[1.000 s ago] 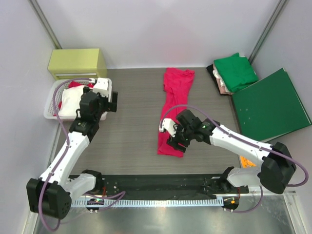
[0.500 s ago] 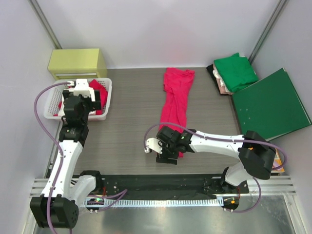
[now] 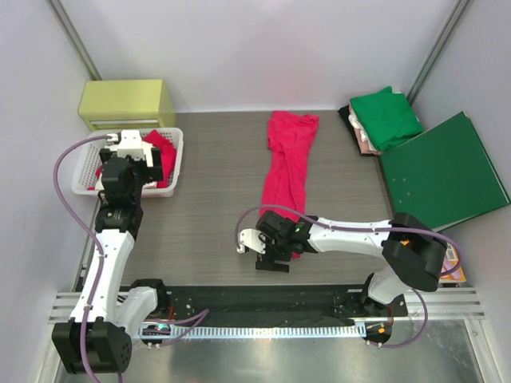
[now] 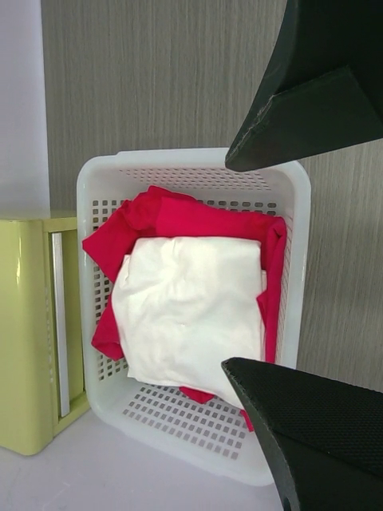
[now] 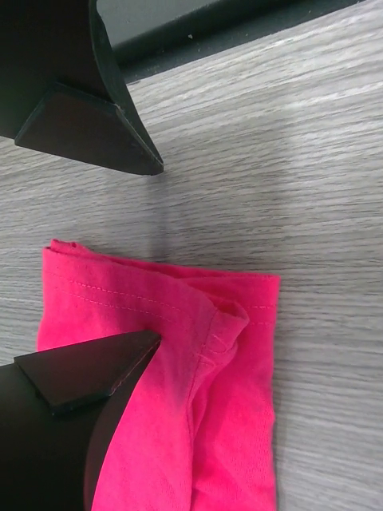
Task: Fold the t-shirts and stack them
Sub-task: Grab the bottom of the folded rectangular tshirt with right arm
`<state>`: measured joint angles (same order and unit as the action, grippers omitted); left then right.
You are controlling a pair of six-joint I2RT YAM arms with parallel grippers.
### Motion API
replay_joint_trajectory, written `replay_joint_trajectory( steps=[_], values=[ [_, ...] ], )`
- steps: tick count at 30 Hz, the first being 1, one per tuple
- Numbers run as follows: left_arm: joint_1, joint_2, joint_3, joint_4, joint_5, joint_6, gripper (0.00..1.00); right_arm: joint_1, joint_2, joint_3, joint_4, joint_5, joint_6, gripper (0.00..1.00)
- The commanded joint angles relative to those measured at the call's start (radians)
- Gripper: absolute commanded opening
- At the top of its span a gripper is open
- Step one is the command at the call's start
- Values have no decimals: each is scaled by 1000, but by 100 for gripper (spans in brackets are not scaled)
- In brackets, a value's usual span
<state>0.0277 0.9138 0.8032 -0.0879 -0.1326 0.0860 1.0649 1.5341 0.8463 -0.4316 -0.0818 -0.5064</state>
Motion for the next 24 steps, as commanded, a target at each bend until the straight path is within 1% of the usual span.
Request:
replay_joint_trajectory(
  steps=[1,8,9,14,22,24],
  values=[
    [8,-10,-12,22,14,-6,100,1,0,-12,69,10,-14,86],
    [12,-9,-13,22,31,-12,100,-45,11,-41,105,28,-40,86],
    [14,-9,-15,20,33,-15,100,-52,14,-41,114,30,-49,85],
    [15,-6,-13,20,31,-14,100,-118,55,-38,137,30,-66,82],
    [15,-12,-7,16,25,-8,100,-149,96,-39,174,14,-64,74],
    [15,-13,-7,16,25,-5,100,-149,101,-38,174,5,-58,71]
  ],
)
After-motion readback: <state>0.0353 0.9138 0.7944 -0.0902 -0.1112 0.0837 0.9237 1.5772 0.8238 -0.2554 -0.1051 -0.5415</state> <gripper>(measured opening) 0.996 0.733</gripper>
